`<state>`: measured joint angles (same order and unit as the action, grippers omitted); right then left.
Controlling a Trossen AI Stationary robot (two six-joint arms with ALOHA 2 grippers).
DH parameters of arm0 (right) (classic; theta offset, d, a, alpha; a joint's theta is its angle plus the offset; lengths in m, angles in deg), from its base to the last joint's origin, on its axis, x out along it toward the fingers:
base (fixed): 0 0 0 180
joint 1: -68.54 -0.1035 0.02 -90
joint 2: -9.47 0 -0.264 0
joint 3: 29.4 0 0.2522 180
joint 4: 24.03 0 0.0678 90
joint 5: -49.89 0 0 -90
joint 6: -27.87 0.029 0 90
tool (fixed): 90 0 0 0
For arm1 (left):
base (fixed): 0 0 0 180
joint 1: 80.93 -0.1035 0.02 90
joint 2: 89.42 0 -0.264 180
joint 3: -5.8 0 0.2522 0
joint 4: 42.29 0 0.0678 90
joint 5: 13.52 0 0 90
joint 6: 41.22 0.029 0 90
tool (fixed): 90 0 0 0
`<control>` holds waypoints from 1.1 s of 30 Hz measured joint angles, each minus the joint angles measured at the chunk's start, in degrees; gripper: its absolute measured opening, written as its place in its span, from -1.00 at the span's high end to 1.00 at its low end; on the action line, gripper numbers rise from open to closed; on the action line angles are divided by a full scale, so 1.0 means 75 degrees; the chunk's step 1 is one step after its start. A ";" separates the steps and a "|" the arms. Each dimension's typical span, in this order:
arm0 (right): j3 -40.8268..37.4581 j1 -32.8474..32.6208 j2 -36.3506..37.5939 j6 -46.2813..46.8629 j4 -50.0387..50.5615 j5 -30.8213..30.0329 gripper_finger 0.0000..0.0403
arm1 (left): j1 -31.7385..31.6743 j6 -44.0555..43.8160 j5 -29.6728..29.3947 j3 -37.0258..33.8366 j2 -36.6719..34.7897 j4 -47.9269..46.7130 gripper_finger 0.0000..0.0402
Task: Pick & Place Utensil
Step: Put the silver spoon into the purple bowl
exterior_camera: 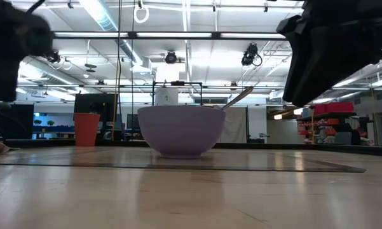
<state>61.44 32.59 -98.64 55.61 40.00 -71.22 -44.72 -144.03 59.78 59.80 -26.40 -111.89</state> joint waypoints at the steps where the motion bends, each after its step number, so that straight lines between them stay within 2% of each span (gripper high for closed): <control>1: 0.0000 0.0006 0.0000 -0.0078 -0.0042 0.0001 0.48 | -0.0005 -0.0221 0.0113 -0.0101 0.0055 -0.0074 0.75; 7: 0.0003 0.0046 0.0000 -0.0217 -0.0135 0.0021 0.48 | -0.0284 -0.1584 0.0755 -0.0569 0.0150 -0.0617 0.56; 11: 0.0003 0.0047 0.0000 -0.0164 -0.0146 0.0076 0.48 | -0.0463 -0.2284 0.0426 -0.0853 0.0165 -0.0586 0.43; 17: 0.0003 0.0052 0.0000 -0.0194 -0.0149 0.0084 0.48 | -0.0861 -0.2496 0.0128 -0.0922 0.0567 -0.0523 0.30; 33: 0.0003 0.0052 0.0000 -0.0199 -0.0173 0.0086 0.48 | -0.2005 -0.3570 0.0208 -0.0923 0.2447 -0.0543 0.25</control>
<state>61.46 32.99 -98.64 54.11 38.70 -70.57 -59.76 -170.81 61.34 52.88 -8.05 -115.96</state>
